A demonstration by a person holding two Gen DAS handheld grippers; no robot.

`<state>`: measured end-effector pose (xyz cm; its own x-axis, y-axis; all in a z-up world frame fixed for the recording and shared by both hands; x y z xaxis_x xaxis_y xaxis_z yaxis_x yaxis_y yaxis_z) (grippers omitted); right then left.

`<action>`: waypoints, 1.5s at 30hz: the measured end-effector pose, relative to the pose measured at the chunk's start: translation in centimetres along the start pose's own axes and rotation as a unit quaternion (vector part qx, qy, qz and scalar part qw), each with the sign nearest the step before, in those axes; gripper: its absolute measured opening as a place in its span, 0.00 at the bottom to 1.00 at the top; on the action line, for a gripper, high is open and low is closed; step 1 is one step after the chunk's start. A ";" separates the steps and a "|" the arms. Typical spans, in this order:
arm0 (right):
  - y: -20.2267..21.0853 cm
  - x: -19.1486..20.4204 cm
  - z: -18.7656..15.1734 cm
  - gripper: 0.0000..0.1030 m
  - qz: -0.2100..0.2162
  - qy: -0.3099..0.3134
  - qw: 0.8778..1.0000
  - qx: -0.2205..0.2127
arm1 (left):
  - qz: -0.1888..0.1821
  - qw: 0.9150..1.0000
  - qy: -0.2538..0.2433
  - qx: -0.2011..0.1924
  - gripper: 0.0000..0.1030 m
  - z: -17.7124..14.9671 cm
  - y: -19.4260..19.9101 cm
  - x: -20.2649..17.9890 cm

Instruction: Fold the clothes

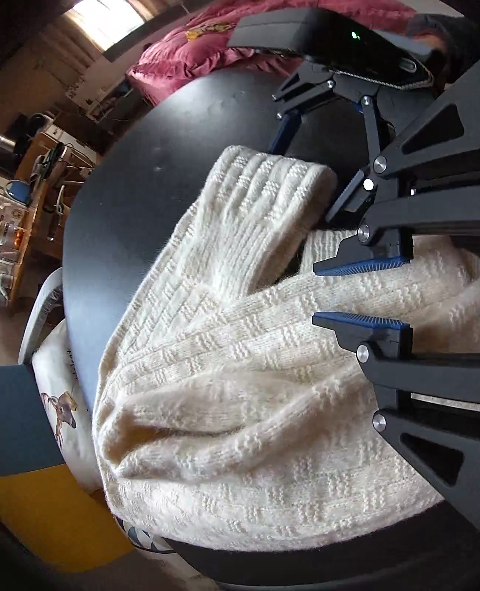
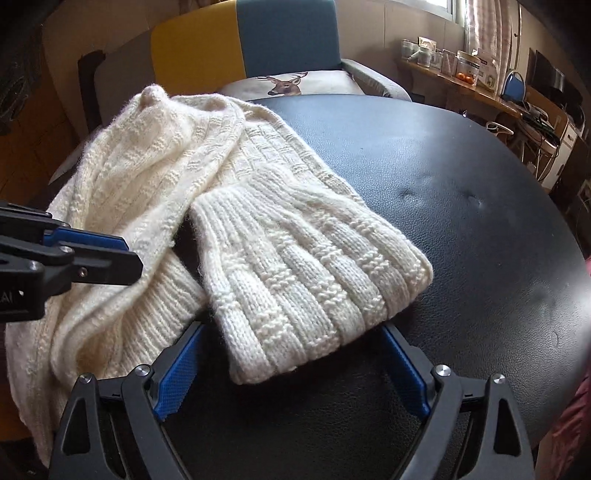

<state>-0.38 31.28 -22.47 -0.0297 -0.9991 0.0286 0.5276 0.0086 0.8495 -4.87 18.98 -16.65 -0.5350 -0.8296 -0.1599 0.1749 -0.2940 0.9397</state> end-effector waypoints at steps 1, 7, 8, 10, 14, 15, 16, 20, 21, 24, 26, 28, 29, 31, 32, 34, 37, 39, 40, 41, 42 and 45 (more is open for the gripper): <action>-0.1 0.3 -0.1 0.93 -0.002 0.004 1.000 -0.001 | 0.006 1.000 -0.003 0.005 0.20 -0.1 -0.2 0.0; -0.8 1.3 -0.2 0.97 -0.005 0.008 1.000 -0.007 | -0.005 1.000 0.007 0.016 0.48 0.1 -0.1 0.1; -0.8 1.4 -0.2 0.97 -0.005 0.008 1.000 -0.008 | -0.005 1.000 0.005 0.017 0.54 0.1 -0.1 0.1; -0.9 1.4 -0.2 0.97 -0.004 0.009 1.000 -0.010 | 0.020 1.000 -0.011 0.018 0.54 0.1 -0.6 0.3; -0.8 1.5 -0.3 0.98 -0.002 0.013 1.000 -0.017 | 0.046 0.999 -0.003 0.000 0.14 0.0 -0.9 2.1; -0.9 1.6 -0.3 0.99 -0.002 0.013 1.000 -0.019 | 0.025 1.000 0.015 -0.005 0.12 0.1 -0.5 2.7; -0.9 1.7 -0.3 1.00 -0.003 0.013 1.000 -0.020 | 0.001 0.999 0.037 -0.010 0.10 0.1 -0.1 3.5; -0.9 1.8 -0.3 1.00 -0.010 0.011 1.000 -0.021 | -0.062 0.993 0.101 -0.022 0.09 -0.3 1.1 7.0; -0.9 1.9 -0.3 1.00 -0.010 0.010 1.000 -0.020 | -0.077 0.990 0.111 -0.026 0.09 -0.5 1.4 7.6; -0.8 1.9 -0.4 1.00 -0.009 0.010 1.000 -0.012 | -0.110 0.985 0.124 -0.049 0.08 -1.0 3.0 9.0; -0.6 1.9 -0.5 1.00 -0.010 0.008 1.000 -0.004 | -0.113 0.984 0.122 -0.066 0.07 -1.5 4.6 9.0; -0.5 1.8 -0.6 1.00 -0.010 0.005 1.000 0.006 | -0.116 0.982 0.125 -0.078 0.06 -1.9 5.7 9.0; -0.3 1.7 -0.7 0.98 -0.005 -0.002 1.000 0.005 | -0.123 0.980 0.132 -0.086 0.05 -2.0 6.1 9.3; 0.5 1.5 -0.9 0.95 0.009 -0.022 1.000 -0.003 | -0.140 0.974 0.145 -0.107 0.05 -1.6 7.3 9.6; 1.0 1.5 -0.8 0.95 0.011 -0.024 1.000 -0.011 | -0.147 0.971 0.148 -0.119 0.05 -1.6 7.9 9.8; 2.1 1.6 -0.5 0.95 0.012 -0.024 0.999 -0.030 | -0.152 0.966 0.155 -0.139 0.05 -1.4 9.3 10.0; 4.0 2.2 0.0 0.95 0.018 -0.012 0.998 -0.061 | -0.157 0.958 0.176 -0.162 0.05 -2.1 10.3 11.7; 5.1 4.6 1.0 0.95 0.034 0.037 0.996 -0.080 | -0.157 0.951 0.203 -0.171 0.05 -3.3 10.3 13.7; 5.3 6.1 1.3 0.95 0.051 0.064 0.993 -0.082 | -0.155 0.948 0.218 -0.175 0.05 -4.1 10.3 14.8; 5.4 7.8 1.6 0.95 0.071 0.093 0.990 -0.082 | -0.150 0.945 0.231 -0.177 0.05 -4.9 10.4 16.0; 5.5 9.5 1.8 0.95 0.091 0.120 0.985 -0.082 | -0.144 0.941 0.246 -0.180 0.05 -5.7 10.5 17.2; 4.5 14.7 1.8 0.93 0.125 0.198 0.970 -0.063 | -0.132 0.931 0.287 -0.182 0.05 -8.5 10.7 20.3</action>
<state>0.02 16.73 -17.23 0.4283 -0.9037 0.0002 0.5761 0.2732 0.7704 -6.81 -5.08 -12.42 -0.0880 -0.7923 -0.6038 0.4239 -0.5783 0.6971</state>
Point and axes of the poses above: each gripper's, at about its wrist camera, not at the fingertips, and y roughly against the way its jaws point, x to its left, z to its top, the point moved 7 cm from there along -y, roughly the way its jaws point, and after that the axes turned 4 degrees about y, right-handed, at the moved point
